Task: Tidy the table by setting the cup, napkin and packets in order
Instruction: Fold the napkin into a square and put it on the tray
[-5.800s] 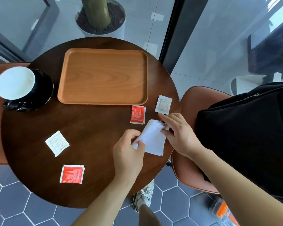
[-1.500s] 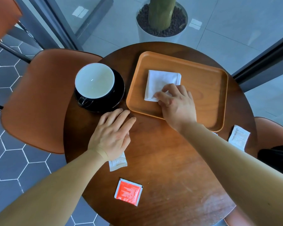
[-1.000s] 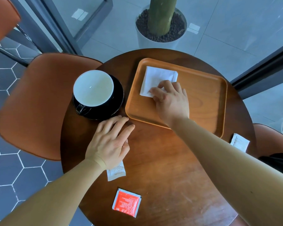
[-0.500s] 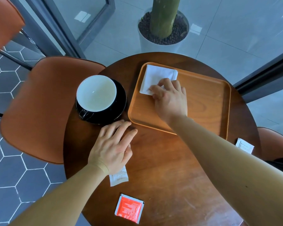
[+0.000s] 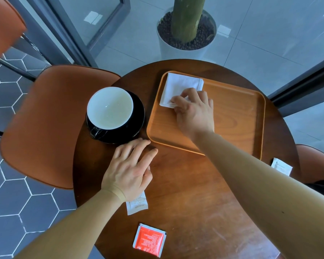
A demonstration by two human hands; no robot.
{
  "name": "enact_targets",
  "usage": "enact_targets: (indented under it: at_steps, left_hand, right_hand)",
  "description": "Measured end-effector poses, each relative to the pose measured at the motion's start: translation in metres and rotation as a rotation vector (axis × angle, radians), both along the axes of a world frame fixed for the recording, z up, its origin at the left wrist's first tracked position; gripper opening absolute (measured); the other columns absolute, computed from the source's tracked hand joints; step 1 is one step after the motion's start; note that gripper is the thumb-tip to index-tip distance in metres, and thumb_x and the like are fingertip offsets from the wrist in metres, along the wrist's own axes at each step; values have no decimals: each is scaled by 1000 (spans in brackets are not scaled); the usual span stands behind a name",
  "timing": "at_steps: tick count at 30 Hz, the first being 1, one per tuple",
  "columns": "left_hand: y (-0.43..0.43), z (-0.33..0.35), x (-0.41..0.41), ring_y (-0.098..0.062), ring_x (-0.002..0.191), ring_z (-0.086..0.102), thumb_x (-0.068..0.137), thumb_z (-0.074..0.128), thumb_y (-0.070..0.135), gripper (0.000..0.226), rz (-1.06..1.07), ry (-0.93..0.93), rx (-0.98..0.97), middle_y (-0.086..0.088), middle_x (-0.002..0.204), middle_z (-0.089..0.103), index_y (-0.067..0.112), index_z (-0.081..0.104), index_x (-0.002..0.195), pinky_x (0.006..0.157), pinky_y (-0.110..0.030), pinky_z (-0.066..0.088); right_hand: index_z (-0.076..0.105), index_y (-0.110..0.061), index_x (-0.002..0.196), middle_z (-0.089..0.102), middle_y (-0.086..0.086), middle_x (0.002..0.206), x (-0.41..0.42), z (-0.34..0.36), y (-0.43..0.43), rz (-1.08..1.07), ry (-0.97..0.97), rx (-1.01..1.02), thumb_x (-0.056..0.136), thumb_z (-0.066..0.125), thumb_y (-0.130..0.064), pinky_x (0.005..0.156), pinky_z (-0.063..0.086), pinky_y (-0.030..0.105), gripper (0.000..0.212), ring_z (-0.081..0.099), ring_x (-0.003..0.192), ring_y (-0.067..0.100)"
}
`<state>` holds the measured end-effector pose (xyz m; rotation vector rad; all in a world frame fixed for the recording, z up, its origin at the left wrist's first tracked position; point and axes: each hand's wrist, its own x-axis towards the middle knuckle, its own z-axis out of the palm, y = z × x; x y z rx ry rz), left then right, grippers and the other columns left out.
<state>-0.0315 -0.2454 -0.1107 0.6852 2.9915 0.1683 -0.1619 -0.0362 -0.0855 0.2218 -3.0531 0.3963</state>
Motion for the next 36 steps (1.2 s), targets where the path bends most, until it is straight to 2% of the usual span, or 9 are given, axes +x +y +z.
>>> enact_targets:
  at_steps: [15,24,28,36]
  left_hand:
    - [0,1,0,-30,135,43,89,47,32,46,19,-10,11,-10,143,49,21,56,132,108,-48,35]
    - [0,0,0,-31,134,44,89,47,31,45,17,19,30,-11,142,50,19,58,131,107,-50,37]
    - [0,-2,1,-32,134,44,90,44,31,46,11,34,20,-11,143,50,19,58,132,107,-50,37]
    - [0,-3,0,-31,132,44,94,39,28,43,14,60,67,-9,142,51,18,60,130,105,-50,38]
  right_hand:
    - [67,-30,120,55,1,125,-2,2,-3,-5,-12,-24,98,53,-24,93,40,44,27,47,116,30]
    - [62,-27,130,54,2,131,1,9,-2,12,-48,-38,95,56,-23,100,40,43,35,45,123,29]
    - [58,-24,134,54,2,135,8,12,0,17,-40,-56,94,60,-25,103,40,43,40,43,126,28]
    - [59,-23,133,54,3,136,43,31,22,8,-18,-113,92,63,-25,100,45,43,42,45,123,28]
